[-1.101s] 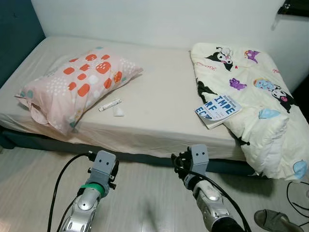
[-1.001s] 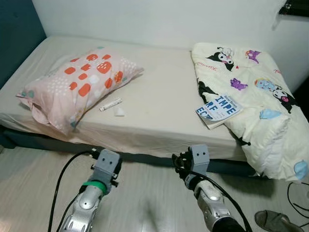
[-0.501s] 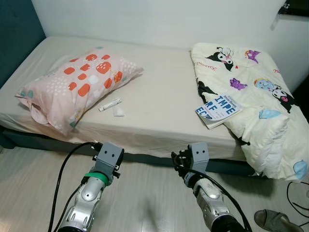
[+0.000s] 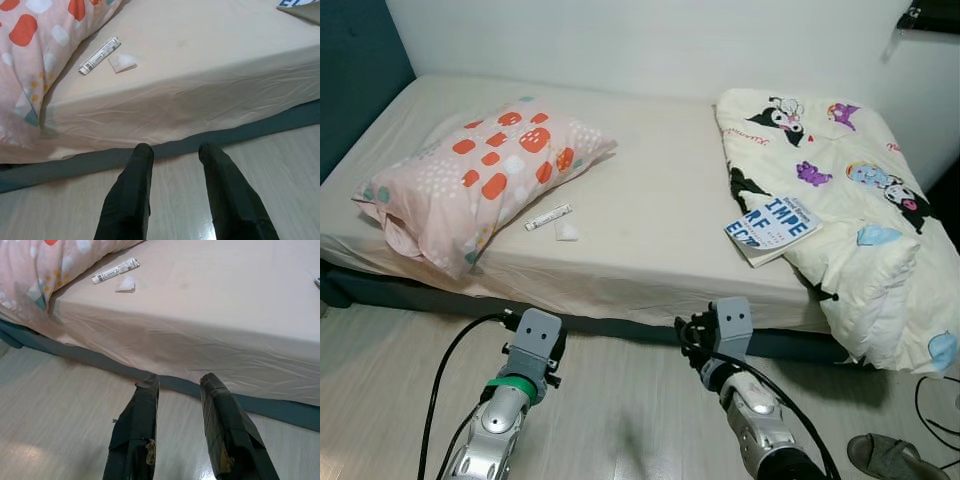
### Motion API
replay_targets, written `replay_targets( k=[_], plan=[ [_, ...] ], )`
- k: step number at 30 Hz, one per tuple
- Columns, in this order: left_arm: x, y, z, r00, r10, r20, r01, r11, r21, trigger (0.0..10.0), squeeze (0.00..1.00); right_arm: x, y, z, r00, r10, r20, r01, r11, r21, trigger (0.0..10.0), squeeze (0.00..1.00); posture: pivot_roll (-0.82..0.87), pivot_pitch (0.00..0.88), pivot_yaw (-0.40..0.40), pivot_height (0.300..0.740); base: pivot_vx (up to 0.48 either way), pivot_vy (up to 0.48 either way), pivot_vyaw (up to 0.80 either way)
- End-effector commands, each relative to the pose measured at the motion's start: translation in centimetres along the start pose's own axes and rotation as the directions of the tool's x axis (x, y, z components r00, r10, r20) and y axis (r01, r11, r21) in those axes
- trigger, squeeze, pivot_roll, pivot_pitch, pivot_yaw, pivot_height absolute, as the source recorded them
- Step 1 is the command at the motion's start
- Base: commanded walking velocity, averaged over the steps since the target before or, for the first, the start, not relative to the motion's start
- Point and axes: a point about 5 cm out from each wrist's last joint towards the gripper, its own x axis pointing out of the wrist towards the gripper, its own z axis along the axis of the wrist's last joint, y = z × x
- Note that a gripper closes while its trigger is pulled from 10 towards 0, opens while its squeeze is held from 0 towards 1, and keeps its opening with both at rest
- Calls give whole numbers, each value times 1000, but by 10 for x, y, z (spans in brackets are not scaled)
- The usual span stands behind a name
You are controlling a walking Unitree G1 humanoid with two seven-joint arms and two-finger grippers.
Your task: Clean up the room
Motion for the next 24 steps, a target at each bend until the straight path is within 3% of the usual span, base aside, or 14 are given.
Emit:
replay_targets(
  k=[1, 24],
  plan=[
    [-1, -2, -5, 1000, -12, -24, 12, 1000, -11, 10000, 0, -3, 0, -5, 1000, -2, -15, 2, 1000, 6, 10000, 0, 40, 0, 6, 740, 0, 0, 0],
    [-2, 2, -7, 1000, -14, -28, 14, 1000, 0, 10000, 0, 2, 6, -2, 1000, 17, -13, -17, 1000, 3, 10000, 0, 54, 0, 8, 740, 0, 0, 0]
  ],
)
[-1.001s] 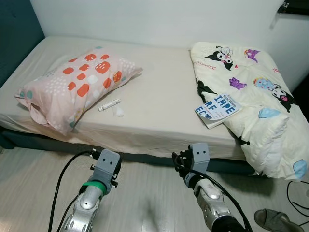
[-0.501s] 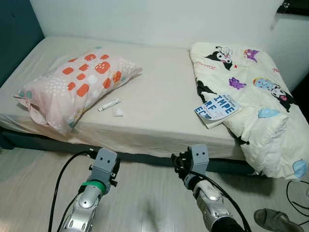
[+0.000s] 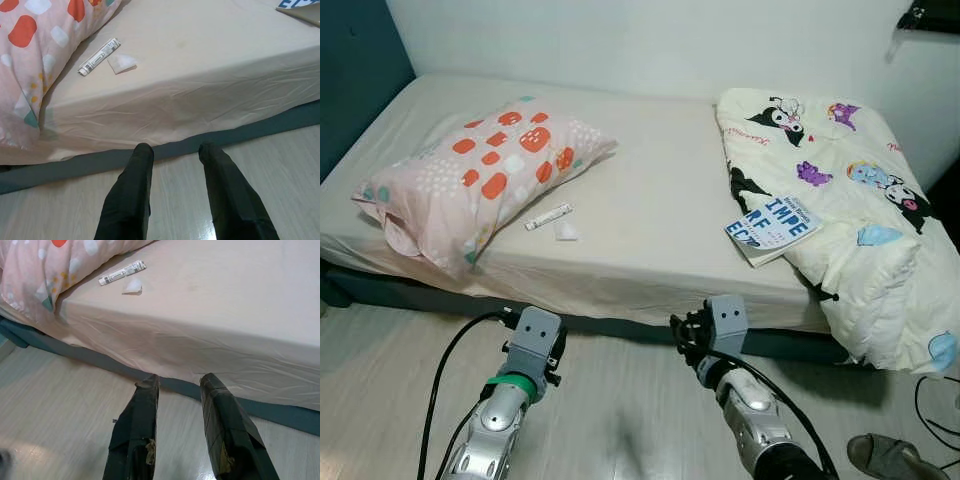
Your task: Clean up the room
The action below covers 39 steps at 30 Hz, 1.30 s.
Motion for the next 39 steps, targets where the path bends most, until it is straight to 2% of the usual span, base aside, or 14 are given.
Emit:
replay_targets(
  k=[1, 14, 18, 25, 31, 35, 39],
  plan=[
    [-2, -2, -6, 1000, -10, -26, 9, 1000, -4, 10000, 0, -2, 1, -5, 1000, -5, -15, 5, 1000, 5, 10000, 0, 54, 0, 8, 740, 0, 0, 0],
    [-2, -1, -6, 1000, -3, -26, 3, 1000, -17, 10000, 0, -1, 2, -4, 1000, 3, -10, -3, 1000, -2, 10000, 0, 60, 0, 3, 740, 0, 0, 0],
    [-2, -5, -4, 1000, -18, -8, 18, 999, -30, 10000, 0, -3, -4, -4, 1000, -23, -11, 23, 1000, 7, 10000, 0, 71, 0, 6, 740, 0, 0, 0],
    [-2, 0, -2, 1000, -4, -7, 3, 998, -70, 10000, 0, 1, 5, 0, 1000, 3, 6, -3, 1000, 3, 10000, 0, 62, 0, 2, 740, 0, 0, 0],
    [-3, -4, -3, 1000, -20, -8, 20, 999, -47, 10000, 0, -2, 1, -5, 1000, -15, -10, 15, 1000, 10, 10000, 0, 71, 0, 10, 740, 0, 0, 0],
    [-4, -2, -5, 1000, -21, -17, 21, 999, -30, 10000, 0, 1, 7, -2, 1000, 2, 5, -2, 1000, 11, 10000, 0, 57, 0, 11, 740, 0, 0, 0],
    [-2, -4, -5, 1000, -15, -25, 14, 999, -42, 10000, 0, -1, 4, -4, 1000, -8, 5, 8, 1000, 24, 10000, 0, 55, 0, 12, 740, 0, 0, 0]
  ],
)
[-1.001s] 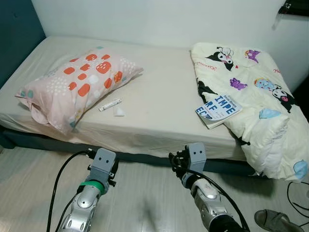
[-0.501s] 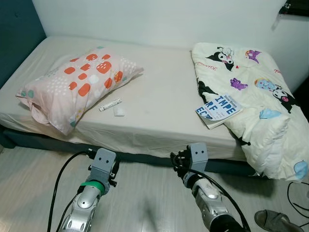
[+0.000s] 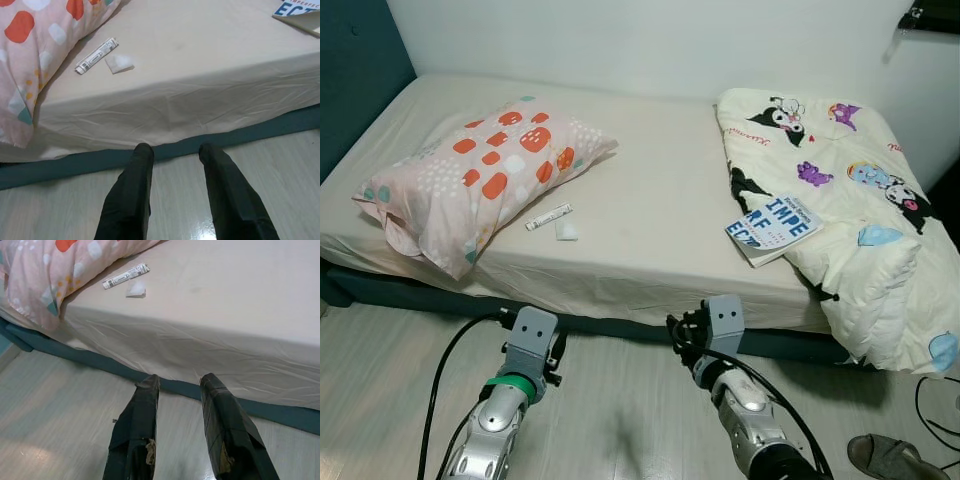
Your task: Clean up the room
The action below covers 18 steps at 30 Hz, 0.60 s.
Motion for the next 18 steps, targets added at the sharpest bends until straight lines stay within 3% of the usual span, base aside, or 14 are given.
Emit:
replay_targets(
  k=[1, 14, 18],
  plan=[
    [0, -4, -4, 1000, -12, -25, 12, 1000, 3, 10000, 0, -4, -3, -4, 1000, -14, -8, 14, 1000, 10, 10000, 0, 55, 0, 12, 740, 0, 0, 0],
    [1, -5, -3, 1000, -21, -17, 21, 999, 30, 10000, 0, -3, -6, -3, 1000, -11, -17, 11, 1000, -11, 10000, 0, 67, 0, 5, 740, 0, 0, 0],
    [0, -2, -5, 1000, -2, -26, 3, 999, 32, 10000, 0, 0, 1, -1, 1000, 17, -14, -18, 1000, -22, 10000, 0, 65, 0, 0, 740, 0, 0, 0]
  ],
)
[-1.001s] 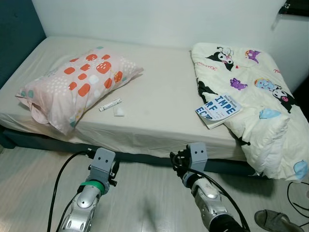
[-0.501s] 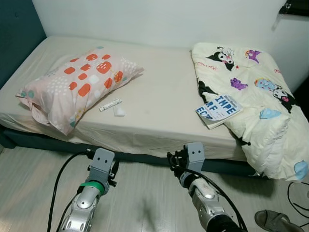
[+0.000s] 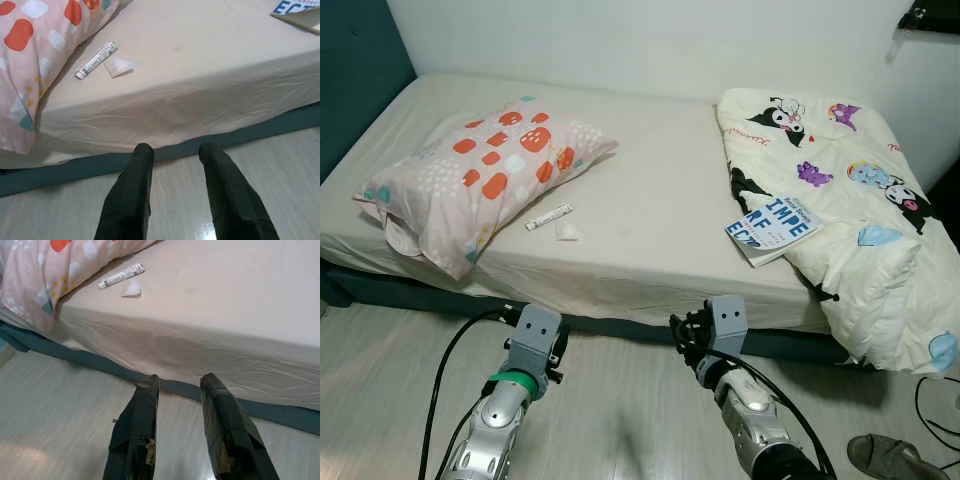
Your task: Clean up the room
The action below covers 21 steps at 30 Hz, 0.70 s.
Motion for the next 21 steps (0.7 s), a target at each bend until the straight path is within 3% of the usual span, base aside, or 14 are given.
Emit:
replay_targets(
  k=[1, 18, 21],
  plan=[
    [-3, -1, -8, 999, 3, -32, -4, 1000, -4, 10000, 0, 0, 3, -2, 1000, 18, -12, -18, 1000, -11, 10000, 0, 65, 0, 0, 740, 0, 0, 0],
    [-5, -6, -8, 1000, 0, -22, 0, 1000, -9, 10000, 0, -3, 0, -6, 999, 19, -31, -19, 1000, -12, 10000, 0, 80, 0, -8, 740, 0, 0, 0],
    [-6, -5, -8, 1000, 10, -20, -10, 1000, -5, 10000, 0, -2, 3, -5, 999, 31, -31, -32, 999, -38, 10000, 0, 73, 0, -9, 740, 320, 0, 742]
  ],
)
